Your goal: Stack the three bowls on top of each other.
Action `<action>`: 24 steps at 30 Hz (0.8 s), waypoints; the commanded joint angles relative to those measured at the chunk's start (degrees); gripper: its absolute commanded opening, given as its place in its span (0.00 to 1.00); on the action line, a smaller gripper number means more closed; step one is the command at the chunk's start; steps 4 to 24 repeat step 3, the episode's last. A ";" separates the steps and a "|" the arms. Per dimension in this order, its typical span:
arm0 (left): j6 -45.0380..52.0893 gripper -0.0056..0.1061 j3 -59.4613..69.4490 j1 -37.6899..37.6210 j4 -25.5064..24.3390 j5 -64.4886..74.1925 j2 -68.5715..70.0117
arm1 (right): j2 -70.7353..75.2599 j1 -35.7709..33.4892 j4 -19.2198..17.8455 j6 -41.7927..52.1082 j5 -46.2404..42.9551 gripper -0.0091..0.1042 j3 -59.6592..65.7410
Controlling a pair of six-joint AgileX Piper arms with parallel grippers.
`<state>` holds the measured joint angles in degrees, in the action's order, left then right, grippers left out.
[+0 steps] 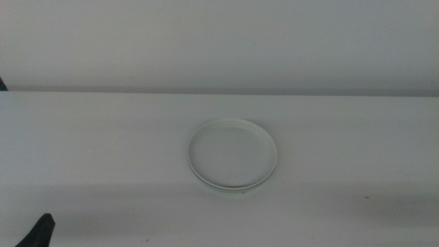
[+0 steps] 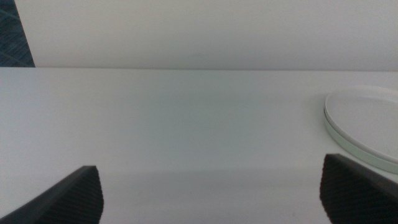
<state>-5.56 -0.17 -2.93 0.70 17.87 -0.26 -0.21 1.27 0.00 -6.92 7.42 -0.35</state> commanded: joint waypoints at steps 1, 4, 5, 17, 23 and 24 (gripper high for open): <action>-0.30 0.89 2.32 0.05 0.24 0.08 2.40 | 2.20 0.40 0.00 0.12 -0.67 0.90 2.53; -0.30 0.89 2.32 0.05 0.24 0.08 2.40 | 2.20 0.40 0.00 0.12 -0.67 0.90 2.53; -0.30 0.89 2.32 0.05 0.24 0.08 2.40 | 2.20 0.40 0.00 0.12 -0.67 0.90 2.53; -0.30 0.89 2.32 0.05 0.24 0.08 2.40 | 2.20 0.40 0.00 0.12 -0.67 0.90 2.53; -0.30 0.89 2.32 0.05 0.24 0.08 2.40 | 2.20 0.40 0.00 0.12 -0.67 0.90 2.53; -0.30 0.89 2.32 0.05 0.24 0.08 2.40 | 2.20 0.40 0.00 0.12 -0.67 0.90 2.53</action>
